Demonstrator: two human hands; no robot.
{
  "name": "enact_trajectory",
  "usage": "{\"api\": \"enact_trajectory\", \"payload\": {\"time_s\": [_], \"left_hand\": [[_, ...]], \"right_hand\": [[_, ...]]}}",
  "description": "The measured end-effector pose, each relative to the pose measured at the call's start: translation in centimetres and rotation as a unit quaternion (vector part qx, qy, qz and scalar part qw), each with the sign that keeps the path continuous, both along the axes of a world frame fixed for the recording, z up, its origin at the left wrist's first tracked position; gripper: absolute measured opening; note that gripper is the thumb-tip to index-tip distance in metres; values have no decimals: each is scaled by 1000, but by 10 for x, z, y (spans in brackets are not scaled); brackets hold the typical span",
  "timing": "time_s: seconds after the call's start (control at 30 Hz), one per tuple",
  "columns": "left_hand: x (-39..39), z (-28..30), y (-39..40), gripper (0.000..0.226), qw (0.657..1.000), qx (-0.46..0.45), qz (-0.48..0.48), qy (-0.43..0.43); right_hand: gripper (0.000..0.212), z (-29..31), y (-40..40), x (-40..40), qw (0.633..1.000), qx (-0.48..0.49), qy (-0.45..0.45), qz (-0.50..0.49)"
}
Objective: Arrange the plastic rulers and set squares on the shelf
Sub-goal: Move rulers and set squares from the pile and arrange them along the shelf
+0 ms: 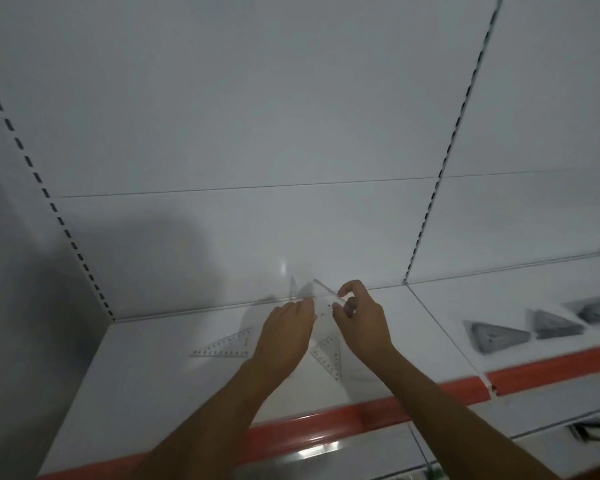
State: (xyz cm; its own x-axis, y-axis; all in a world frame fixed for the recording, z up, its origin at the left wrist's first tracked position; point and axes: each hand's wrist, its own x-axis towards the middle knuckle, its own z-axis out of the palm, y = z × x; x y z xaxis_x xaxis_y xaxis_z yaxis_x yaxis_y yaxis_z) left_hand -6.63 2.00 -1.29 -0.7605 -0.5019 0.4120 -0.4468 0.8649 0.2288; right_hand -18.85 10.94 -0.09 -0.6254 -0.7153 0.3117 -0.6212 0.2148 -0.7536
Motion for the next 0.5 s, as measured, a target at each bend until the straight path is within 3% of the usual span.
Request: {"api": "enact_trajectory", "payload": {"time_s": [0.17,0.23,0.37,0.5], "left_hand": [[-31,8,25,21,998,54,24,-6],[-43,8,35,18,996,82,9,12],[-67,7,56,14,986,139,-22,89],[-87,1,73,14,981,136,-100,93]], "right_hand": [[16,-2,30,-17,1000,-13,17,-1],[12,-1,44,-25,999,-32,-22,-4],[30,4,73,-42,983,-106,-146,23],[32,6,106,-59,980,-109,-165,8]]}}
